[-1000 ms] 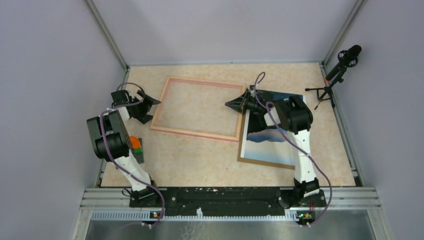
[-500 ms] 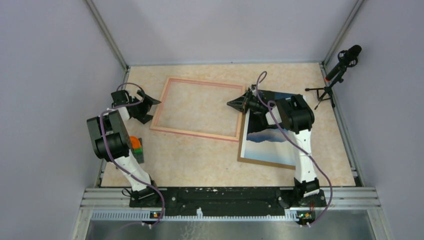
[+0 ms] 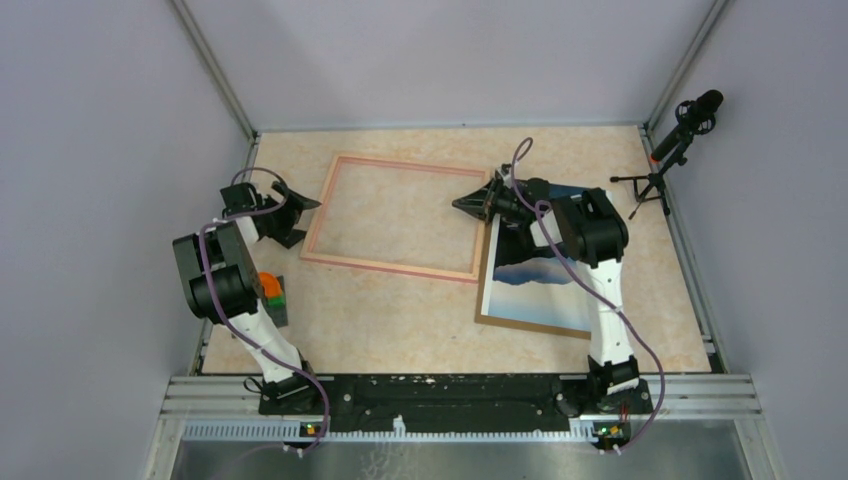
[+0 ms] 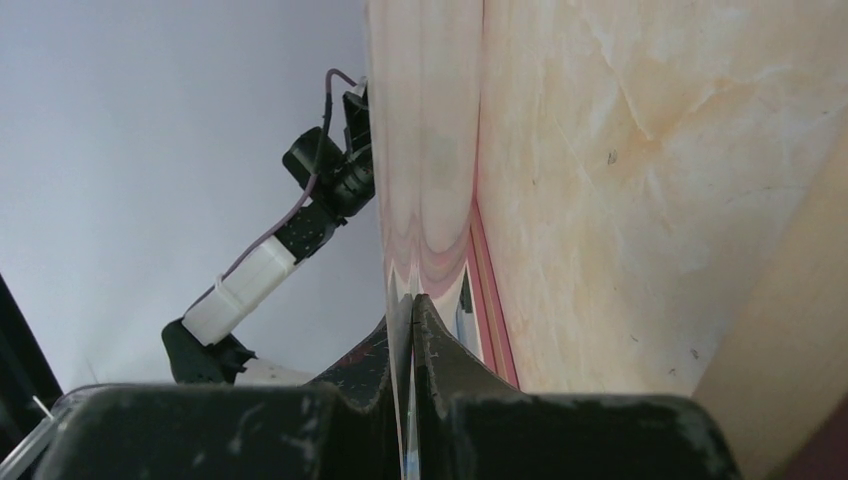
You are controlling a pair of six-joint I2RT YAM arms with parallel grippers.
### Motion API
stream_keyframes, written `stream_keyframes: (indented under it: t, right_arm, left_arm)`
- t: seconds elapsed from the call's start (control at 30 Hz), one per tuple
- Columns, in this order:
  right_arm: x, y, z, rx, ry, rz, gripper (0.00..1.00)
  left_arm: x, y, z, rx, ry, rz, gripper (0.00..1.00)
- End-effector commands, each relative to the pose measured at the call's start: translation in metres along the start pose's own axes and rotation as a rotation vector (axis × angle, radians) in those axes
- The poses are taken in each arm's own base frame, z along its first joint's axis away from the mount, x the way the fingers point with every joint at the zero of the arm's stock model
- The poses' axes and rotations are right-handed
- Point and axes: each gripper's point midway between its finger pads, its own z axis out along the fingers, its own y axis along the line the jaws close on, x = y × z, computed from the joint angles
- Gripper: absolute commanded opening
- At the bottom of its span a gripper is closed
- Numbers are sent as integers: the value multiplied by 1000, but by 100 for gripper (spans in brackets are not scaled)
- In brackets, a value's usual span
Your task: Put the photo into the frame
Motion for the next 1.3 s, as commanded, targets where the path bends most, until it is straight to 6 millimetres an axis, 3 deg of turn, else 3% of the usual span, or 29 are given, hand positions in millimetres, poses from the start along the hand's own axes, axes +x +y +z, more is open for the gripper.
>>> stream_keyframes:
  t: [0.0,0.03,0.13,0.5,0.57,0.67,1.13,1.27]
  right_arm:
    - [3,39,9,-87,25,-142,0]
    - [3,41,8,-88,24,-145,0]
    - [7,46,10,-87,25,-162,16]
    - [10,45,21,-7,10,-214,21]
    - [11,45,24,-4,9,-214,17]
    - [10,49,27,-13,5,-203,0]
    - [5,102,29,-199,6,-83,0]
    - [6,96,32,-162,8,-111,0]
  left_arm:
    - [4,-5,0,40,9,3,99]
    - [4,-5,0,39,8,2,99]
    - [4,-5,-1,42,6,1,99]
    - [7,-5,0,51,12,-12,99]
    - [8,-5,0,55,14,-14,99]
    - [9,-5,0,56,17,-17,99]
    - [7,-6,1,60,16,-18,99]
    - [7,-7,1,61,15,-18,99]
